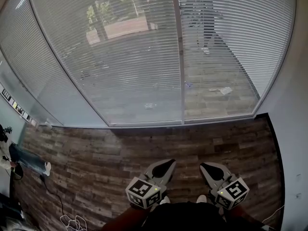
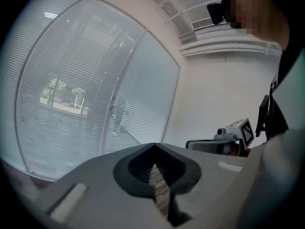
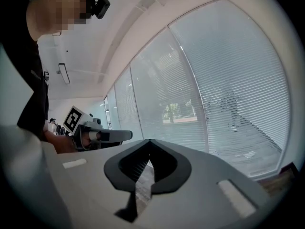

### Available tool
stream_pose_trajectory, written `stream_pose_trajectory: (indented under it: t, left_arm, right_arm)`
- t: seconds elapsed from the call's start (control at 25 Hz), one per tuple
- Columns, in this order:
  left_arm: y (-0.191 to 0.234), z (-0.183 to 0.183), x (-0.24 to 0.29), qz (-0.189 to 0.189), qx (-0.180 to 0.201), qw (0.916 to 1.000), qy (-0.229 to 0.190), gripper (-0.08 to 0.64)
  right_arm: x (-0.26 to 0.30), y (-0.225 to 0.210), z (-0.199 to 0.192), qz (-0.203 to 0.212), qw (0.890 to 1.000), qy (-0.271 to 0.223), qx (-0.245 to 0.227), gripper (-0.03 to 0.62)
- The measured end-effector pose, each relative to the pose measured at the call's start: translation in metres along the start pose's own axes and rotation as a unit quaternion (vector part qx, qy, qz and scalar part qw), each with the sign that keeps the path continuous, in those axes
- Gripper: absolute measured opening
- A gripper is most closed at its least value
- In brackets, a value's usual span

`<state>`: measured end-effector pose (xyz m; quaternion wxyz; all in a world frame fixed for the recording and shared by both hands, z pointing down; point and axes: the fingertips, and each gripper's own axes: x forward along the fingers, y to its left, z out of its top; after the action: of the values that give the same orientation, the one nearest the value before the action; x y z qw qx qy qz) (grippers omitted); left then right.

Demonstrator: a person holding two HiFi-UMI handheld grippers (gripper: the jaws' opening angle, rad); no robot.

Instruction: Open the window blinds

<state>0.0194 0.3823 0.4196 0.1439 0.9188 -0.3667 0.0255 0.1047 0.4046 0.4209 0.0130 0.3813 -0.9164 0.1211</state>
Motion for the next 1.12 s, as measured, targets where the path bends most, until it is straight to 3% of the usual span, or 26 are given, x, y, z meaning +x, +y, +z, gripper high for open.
stream_pose_trajectory:
  t: [1.12]
  left_arm:
    - [0.013,-0.008,-0.025,-0.018,0.004,0.9998,-0.004,0.002]
  right_arm:
    - [0.012,0.022,-0.005,-0.021,1.000,-0.003,-0.004,0.026]
